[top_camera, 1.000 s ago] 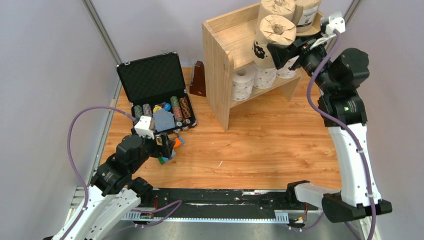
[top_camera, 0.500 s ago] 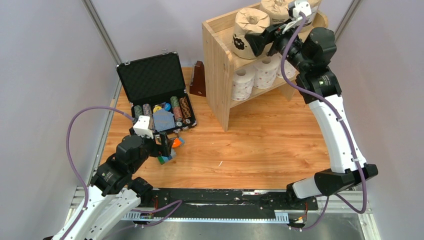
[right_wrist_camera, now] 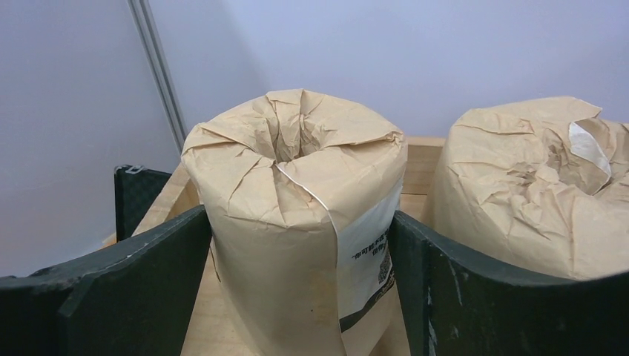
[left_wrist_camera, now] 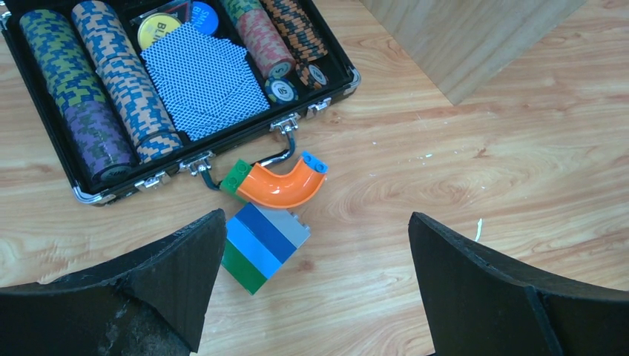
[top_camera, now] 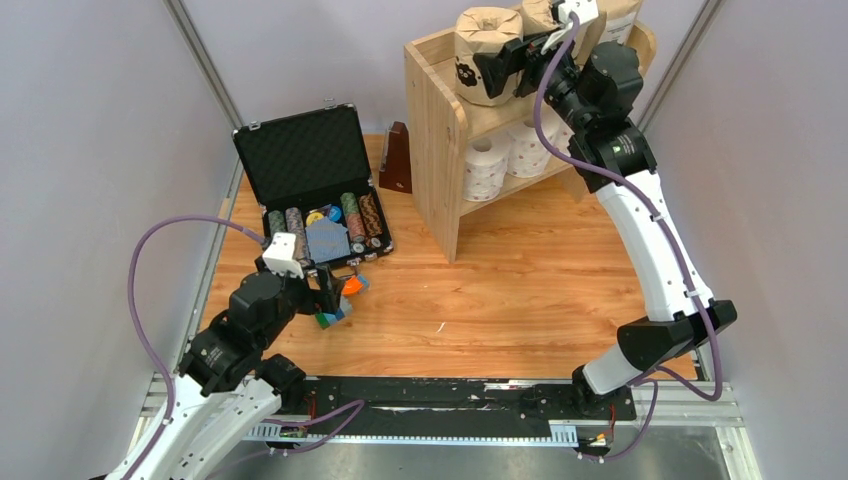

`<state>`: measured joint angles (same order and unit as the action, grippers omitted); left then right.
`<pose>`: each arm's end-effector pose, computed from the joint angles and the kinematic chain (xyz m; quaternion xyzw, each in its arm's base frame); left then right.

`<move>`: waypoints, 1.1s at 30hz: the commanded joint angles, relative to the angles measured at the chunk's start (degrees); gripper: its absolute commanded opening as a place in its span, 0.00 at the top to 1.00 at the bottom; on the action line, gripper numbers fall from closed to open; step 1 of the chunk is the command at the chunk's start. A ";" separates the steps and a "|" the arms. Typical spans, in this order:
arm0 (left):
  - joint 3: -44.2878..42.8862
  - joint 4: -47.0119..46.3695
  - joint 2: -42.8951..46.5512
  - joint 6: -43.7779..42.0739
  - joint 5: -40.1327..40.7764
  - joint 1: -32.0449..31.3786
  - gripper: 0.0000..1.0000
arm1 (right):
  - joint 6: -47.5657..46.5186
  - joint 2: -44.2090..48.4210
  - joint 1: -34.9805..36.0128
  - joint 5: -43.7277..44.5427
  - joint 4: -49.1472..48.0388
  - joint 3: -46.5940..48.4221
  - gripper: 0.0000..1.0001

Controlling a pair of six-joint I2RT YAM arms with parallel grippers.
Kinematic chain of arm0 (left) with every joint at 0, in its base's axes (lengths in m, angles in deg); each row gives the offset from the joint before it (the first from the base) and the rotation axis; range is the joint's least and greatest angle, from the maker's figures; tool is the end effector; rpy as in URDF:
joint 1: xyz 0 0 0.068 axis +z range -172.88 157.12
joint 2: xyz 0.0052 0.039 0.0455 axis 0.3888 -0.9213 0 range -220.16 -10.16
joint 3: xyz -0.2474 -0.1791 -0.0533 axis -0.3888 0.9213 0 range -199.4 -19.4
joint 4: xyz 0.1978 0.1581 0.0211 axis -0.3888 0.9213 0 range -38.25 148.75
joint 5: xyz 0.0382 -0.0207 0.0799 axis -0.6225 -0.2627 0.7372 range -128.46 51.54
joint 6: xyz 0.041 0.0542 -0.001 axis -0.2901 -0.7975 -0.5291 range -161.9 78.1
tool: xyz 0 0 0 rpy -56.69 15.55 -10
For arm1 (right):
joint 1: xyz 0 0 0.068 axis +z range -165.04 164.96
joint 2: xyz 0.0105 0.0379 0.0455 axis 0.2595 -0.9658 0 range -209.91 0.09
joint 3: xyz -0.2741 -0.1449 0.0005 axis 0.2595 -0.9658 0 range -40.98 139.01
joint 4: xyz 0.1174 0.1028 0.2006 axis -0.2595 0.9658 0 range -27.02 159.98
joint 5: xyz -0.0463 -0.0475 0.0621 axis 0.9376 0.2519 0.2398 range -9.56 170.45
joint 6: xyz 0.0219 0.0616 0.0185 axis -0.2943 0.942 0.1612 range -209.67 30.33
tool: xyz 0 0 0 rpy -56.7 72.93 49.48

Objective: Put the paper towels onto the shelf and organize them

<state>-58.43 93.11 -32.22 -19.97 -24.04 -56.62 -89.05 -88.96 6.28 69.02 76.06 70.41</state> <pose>0.0613 -0.0246 0.3013 0.0182 0.8365 -0.1577 0.5245 0.3103 0.1327 0.5819 -0.1904 0.6204 0.2075 0.7320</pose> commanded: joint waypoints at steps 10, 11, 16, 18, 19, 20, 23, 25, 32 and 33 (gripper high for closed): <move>-0.53 -0.63 2.43 0.65 1.36 -0.19 0.00 | 1.36 6.43 0.05 2.88 -2.01 -0.78 0.00; -0.57 -0.70 2.49 0.65 1.33 -0.19 0.00 | 1.57 7.13 0.05 2.75 -2.01 -1.13 0.00; -0.55 -0.76 3.28 0.57 1.19 -0.19 0.00 | 2.71 11.51 0.09 2.54 -2.09 -3.65 0.00; -0.59 -0.64 3.88 0.52 1.38 -0.18 0.00 | 3.05 14.50 0.04 2.78 -2.14 -6.02 0.00; -0.65 -0.64 4.40 0.50 1.60 -0.14 0.00 | 3.07 16.52 0.08 3.25 -2.25 -7.76 0.00; -0.68 -0.61 4.80 0.42 1.72 -0.12 0.00 | 2.82 18.43 0.07 4.14 -2.29 -9.84 0.00; -0.62 -0.75 6.94 0.39 2.63 -0.18 0.00 | 0.01 25.82 0.06 9.80 -2.27 -19.22 0.00; -0.61 -0.71 8.10 0.46 3.38 -0.16 0.00 | -2.67 32.13 0.04 17.44 -2.44 -26.04 0.00; -1.14 0.20 11.72 1.48 6.66 -0.14 0.00 | -3.76 52.05 0.06 34.40 0.21 -51.23 0.00; -1.23 0.29 12.40 1.94 7.86 -0.12 0.00 | -3.15 54.72 0.07 36.17 1.49 -54.03 0.00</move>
<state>-58.43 93.40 -21.71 -19.58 -20.15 -56.62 -91.32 -41.97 6.28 92.54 74.38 26.24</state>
